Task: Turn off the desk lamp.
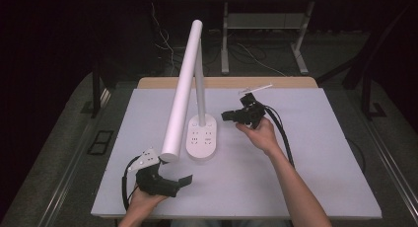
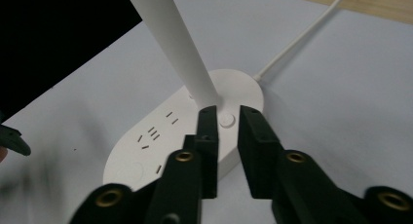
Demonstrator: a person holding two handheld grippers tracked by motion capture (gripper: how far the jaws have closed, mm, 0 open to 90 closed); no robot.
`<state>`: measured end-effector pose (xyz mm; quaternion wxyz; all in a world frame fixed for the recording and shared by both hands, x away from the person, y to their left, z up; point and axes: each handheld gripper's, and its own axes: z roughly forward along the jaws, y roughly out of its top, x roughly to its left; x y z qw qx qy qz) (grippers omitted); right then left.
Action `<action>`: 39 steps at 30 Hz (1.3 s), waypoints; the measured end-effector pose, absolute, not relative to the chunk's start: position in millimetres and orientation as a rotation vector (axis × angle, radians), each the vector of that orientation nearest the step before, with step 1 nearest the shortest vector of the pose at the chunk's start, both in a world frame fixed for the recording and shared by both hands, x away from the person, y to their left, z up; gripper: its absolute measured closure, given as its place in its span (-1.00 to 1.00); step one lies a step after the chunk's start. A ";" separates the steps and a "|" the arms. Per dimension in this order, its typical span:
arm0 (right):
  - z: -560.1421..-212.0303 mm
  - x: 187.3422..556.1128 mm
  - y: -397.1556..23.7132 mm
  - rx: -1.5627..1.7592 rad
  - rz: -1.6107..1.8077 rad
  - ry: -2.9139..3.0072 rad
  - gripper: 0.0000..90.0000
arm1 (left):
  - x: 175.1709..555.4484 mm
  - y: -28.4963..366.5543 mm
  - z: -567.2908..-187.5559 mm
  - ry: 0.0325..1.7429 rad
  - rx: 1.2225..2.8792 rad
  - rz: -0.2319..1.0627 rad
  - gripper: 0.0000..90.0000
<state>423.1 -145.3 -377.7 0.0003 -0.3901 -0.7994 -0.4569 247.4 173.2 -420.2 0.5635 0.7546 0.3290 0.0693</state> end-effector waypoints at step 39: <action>-370.3 312.2 -248.1 -1.271 -1.553 -2.545 -0.99 | 247.3 169.4 -421.6 0.774 1.794 0.162 -1.00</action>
